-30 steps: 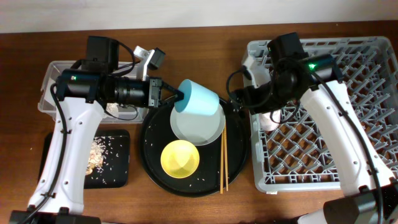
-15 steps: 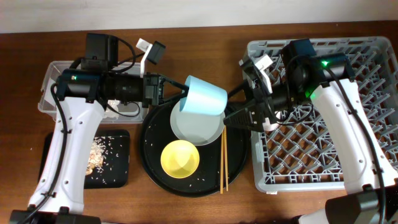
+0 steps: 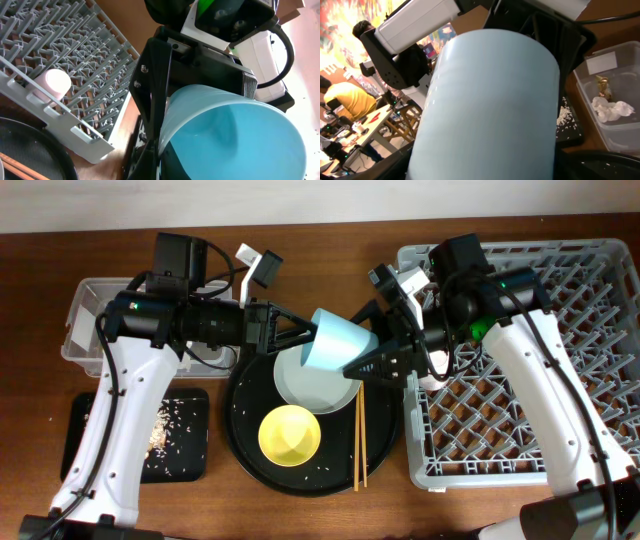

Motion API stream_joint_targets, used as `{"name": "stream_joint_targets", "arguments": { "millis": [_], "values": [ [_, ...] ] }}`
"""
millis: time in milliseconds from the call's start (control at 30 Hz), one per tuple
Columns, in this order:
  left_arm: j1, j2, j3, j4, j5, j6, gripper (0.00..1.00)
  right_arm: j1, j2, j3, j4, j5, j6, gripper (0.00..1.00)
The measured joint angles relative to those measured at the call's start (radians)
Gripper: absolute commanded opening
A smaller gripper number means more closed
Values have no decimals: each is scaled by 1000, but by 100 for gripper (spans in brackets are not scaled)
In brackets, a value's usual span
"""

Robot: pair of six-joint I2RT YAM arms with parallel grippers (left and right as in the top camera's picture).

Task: Sort waste into correct bins and load items into the dishwasher rack
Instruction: 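Pass the blue cup from the left gripper to the right gripper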

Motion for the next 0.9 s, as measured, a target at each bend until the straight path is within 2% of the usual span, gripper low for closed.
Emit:
{"name": "stream_joint_targets", "arguments": {
  "millis": [200,367,533,800,833,900],
  "values": [
    [0,0,0,0,-40,0,1,-83,0,0,-46,-5,1,71],
    [0,0,0,16,-40,0,1,-65,0,0,-76,40,1,72],
    [0,0,0,27,-40,0,1,-55,0,0,-106,60,0,64],
    [0,0,0,28,-37,0,0,-55,0,0,-99,44,2,63],
    [1,0,0,29,-35,0,0,-55,0,0,-95,39,4,60],
    [3,0,0,31,-31,0,0,-55,0,0,-90,34,6,47]
  ]
}}
